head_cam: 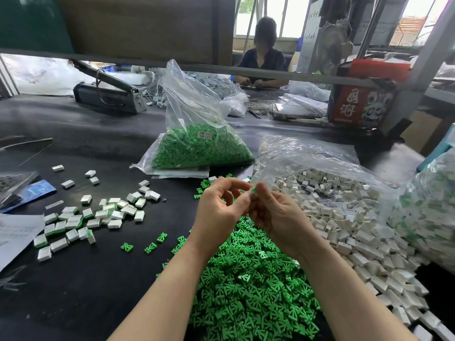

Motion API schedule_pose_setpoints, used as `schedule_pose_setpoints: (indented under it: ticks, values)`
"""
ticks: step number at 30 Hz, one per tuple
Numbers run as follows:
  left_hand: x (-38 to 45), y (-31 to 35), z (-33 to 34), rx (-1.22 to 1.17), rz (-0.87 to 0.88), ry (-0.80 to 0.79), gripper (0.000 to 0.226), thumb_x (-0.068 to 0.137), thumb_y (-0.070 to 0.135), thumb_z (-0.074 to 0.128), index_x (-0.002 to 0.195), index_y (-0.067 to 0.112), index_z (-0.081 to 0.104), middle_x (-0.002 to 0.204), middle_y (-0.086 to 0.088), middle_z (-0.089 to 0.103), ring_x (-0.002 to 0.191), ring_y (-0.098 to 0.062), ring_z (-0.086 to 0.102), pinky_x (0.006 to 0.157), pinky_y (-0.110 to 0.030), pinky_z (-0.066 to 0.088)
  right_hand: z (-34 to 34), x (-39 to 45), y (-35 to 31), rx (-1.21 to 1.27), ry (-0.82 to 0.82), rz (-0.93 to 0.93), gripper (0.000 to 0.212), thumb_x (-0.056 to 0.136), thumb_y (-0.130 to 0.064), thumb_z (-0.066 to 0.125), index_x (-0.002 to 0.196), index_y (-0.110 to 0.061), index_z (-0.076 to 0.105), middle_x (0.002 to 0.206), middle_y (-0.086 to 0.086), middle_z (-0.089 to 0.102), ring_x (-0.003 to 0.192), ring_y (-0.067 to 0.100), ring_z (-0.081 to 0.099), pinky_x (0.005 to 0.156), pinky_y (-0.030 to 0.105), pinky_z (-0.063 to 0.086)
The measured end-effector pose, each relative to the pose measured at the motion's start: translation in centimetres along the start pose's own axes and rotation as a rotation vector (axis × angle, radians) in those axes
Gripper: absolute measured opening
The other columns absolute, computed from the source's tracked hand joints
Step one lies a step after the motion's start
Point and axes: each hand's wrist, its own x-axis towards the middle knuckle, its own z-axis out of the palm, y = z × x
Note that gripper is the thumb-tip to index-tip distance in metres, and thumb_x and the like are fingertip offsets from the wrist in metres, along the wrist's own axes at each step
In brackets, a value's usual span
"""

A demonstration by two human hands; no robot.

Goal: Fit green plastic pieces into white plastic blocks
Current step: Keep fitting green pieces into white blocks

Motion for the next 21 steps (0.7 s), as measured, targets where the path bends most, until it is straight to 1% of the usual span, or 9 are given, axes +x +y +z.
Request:
schedule_pose_setpoints:
  ticks: [2,4,7,9,11,14,16,18,21]
  values:
    - [-0.02,0.15,0.15,-0.017,-0.015,0.006,0.009,0.084,0.022,0.069,0.09,0.017,0.07,0.09,-0.024,0.062,0.073,-0.031,0.057,0.07,-0.045,0.056,0.12,-0.05,0.04,0.02,0.003,0.001,0.036,0.084,-0.047,0.053,0.072,-0.021,0.076,0.068,-0.004,0.066,0.063,0.008,0.051,0.058,0.019,0.041]
    - [0.04,0.21,0.23,-0.007,-0.022,0.015,0.012,0.081,0.027,0.068,0.089,0.02,0.07,0.091,-0.023,0.063,0.077,-0.036,0.059,0.074,-0.048,0.057,0.22,-0.02,0.15,0.03,0.012,-0.002,0.034,0.083,-0.044,0.054,0.075,-0.018,0.074,0.068,-0.003,0.066,0.063,0.009,0.049,0.059,0.02,0.039]
    - [0.11,0.13,0.15,-0.001,-0.019,0.022,0.011,0.08,0.028,0.067,0.089,0.024,0.071,0.089,-0.016,0.064,0.077,-0.029,0.06,0.076,-0.047,0.057,0.14,0.08,0.38,0.036,0.016,-0.015,0.037,0.081,-0.044,0.058,0.086,-0.01,0.071,0.07,-0.002,0.065,0.065,0.01,0.048,0.06,0.023,0.035]
    - [0.15,0.03,0.11,0.007,-0.013,0.024,0.012,0.08,0.027,0.067,0.09,0.023,0.072,0.089,-0.014,0.064,0.078,-0.024,0.06,0.076,-0.045,0.057,0.07,0.1,0.44,0.025,0.006,-0.026,0.039,0.078,-0.047,0.061,0.088,-0.012,0.073,0.072,-0.002,0.065,0.065,0.009,0.048,0.06,0.022,0.036]
    - [0.16,-0.02,0.12,0.009,-0.013,0.033,0.014,0.079,0.026,0.066,0.09,0.021,0.073,0.092,-0.016,0.064,0.079,-0.026,0.06,0.076,-0.046,0.056,-0.01,0.11,0.49,0.023,-0.011,-0.032,0.041,0.075,-0.051,0.064,0.091,-0.015,0.077,0.073,-0.004,0.065,0.065,0.008,0.048,0.06,0.02,0.038]
    - [0.12,0.04,0.2,0.008,-0.018,0.051,0.017,0.078,0.024,0.066,0.091,0.016,0.073,0.098,-0.018,0.063,0.083,-0.035,0.063,0.077,-0.047,0.057,-0.1,0.17,0.62,0.013,-0.026,-0.035,0.042,0.074,-0.052,0.067,0.097,-0.019,0.078,0.074,-0.005,0.065,0.065,0.006,0.049,0.06,0.018,0.041]
    - [0.07,0.22,0.22,0.01,-0.011,0.063,0.018,0.077,0.023,0.066,0.091,0.014,0.073,0.1,-0.018,0.061,0.081,-0.035,0.063,0.074,-0.048,0.057,-0.1,0.21,0.71,-0.001,-0.024,-0.041,0.042,0.075,-0.052,0.067,0.098,-0.019,0.078,0.075,-0.005,0.065,0.065,0.005,0.049,0.06,0.018,0.04]
    - [-0.03,0.46,0.2,0.007,0.006,0.069,0.017,0.077,0.02,0.065,0.09,0.013,0.073,0.1,-0.017,0.062,0.076,-0.03,0.064,0.072,-0.051,0.057,-0.09,0.25,0.81,0.0,-0.019,-0.043,0.039,0.075,-0.051,0.067,0.096,-0.021,0.078,0.073,-0.005,0.065,0.063,0.005,0.048,0.059,0.018,0.04]
    - [-0.12,0.6,0.2,0.01,0.026,0.07,0.016,0.077,0.018,0.066,0.09,0.013,0.073,0.093,-0.013,0.067,0.077,-0.035,0.064,0.072,-0.055,0.055,-0.19,0.26,0.8,0.012,-0.004,-0.032,0.032,0.071,-0.049,0.07,0.085,-0.021,0.079,0.067,-0.007,0.064,0.06,0.005,0.047,0.056,0.017,0.039]
